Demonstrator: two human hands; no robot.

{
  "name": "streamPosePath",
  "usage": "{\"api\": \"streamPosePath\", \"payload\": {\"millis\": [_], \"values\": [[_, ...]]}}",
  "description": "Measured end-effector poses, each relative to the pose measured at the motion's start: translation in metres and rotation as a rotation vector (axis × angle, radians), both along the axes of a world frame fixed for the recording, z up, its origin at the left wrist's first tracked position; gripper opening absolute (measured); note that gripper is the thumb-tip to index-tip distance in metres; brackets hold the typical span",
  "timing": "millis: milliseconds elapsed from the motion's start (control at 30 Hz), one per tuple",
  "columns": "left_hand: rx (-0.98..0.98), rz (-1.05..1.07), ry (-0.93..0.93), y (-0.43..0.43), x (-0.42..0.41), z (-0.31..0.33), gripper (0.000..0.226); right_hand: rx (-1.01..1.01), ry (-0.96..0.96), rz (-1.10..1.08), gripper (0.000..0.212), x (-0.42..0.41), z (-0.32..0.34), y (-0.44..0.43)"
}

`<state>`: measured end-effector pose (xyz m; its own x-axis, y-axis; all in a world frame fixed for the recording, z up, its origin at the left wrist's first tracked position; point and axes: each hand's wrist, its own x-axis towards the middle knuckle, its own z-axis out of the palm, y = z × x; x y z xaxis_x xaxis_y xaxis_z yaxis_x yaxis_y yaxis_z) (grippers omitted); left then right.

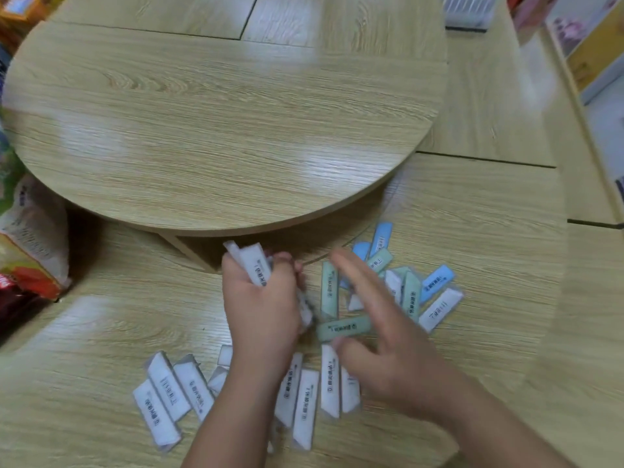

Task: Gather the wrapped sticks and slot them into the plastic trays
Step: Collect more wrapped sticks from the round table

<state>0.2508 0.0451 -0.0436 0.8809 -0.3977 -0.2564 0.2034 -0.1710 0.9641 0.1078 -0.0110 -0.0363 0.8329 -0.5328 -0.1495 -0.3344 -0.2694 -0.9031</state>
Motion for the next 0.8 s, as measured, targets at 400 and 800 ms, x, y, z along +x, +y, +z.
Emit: {"api": "streamPosePath", "payload": {"millis": [400, 800], "values": [[0.183, -0.435, -0.148, 0.017, 0.0, -0.002, 0.018, -1.043, 0.348, 0.899, 0.127, -0.041, -0.016, -0.128], [0.236, -0.428, -0.174, 0.013, -0.001, -0.015, 0.02, -1.047, 0.234, 0.862, 0.098, 0.009, -0.029, -0.127]]}}
